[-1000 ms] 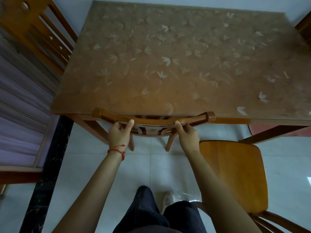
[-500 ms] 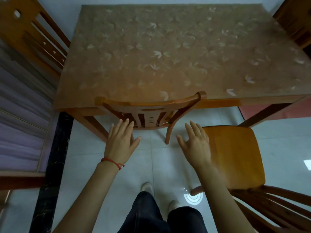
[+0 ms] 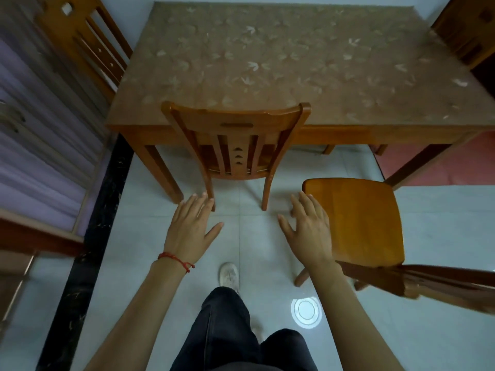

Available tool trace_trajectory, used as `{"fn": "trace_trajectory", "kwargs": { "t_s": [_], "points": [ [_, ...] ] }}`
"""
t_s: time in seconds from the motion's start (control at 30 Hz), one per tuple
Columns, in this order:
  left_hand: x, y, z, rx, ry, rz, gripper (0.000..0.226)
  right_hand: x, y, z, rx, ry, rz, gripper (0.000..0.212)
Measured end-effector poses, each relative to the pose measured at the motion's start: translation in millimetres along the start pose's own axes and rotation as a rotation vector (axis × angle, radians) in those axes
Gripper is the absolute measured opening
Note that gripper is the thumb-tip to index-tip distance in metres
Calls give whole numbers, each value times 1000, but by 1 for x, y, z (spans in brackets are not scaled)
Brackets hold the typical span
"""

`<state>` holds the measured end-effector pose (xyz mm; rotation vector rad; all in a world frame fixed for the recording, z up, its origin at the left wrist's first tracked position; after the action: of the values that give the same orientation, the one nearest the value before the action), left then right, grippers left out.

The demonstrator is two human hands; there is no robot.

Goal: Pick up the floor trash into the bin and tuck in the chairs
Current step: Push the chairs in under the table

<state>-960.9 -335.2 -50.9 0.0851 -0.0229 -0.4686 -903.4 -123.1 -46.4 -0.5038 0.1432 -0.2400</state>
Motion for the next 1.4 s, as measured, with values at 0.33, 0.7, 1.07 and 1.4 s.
{"fn": "trace_trajectory", "kwargs": {
  "t_s": [0.33,0.7,1.07,1.4],
  "points": [
    [104,41,-3,-46,-24,-36,69,119,8,11,25,8,-61,65],
    [163,79,-7,-45,-37,-302,62,233,10,30,47,164,-229,56],
    [210,187,3,-2,21,-579,54,357,75,91,63,314,-529,53],
    [242,323,-2,28,16,-684,62,441,162,157,40,363,-652,55]
  ]
}}
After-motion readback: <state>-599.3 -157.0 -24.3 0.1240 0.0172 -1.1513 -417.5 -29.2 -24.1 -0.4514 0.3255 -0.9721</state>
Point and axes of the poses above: each hand's wrist, its own x-axis away from the middle knuckle, its own z-axis out of the back of the hand, y = z × x, the point moved 9 cm from there along -x, towards the middle knuckle, and after that the axes turned 9 degrees about -x, right-handed, at the moved point
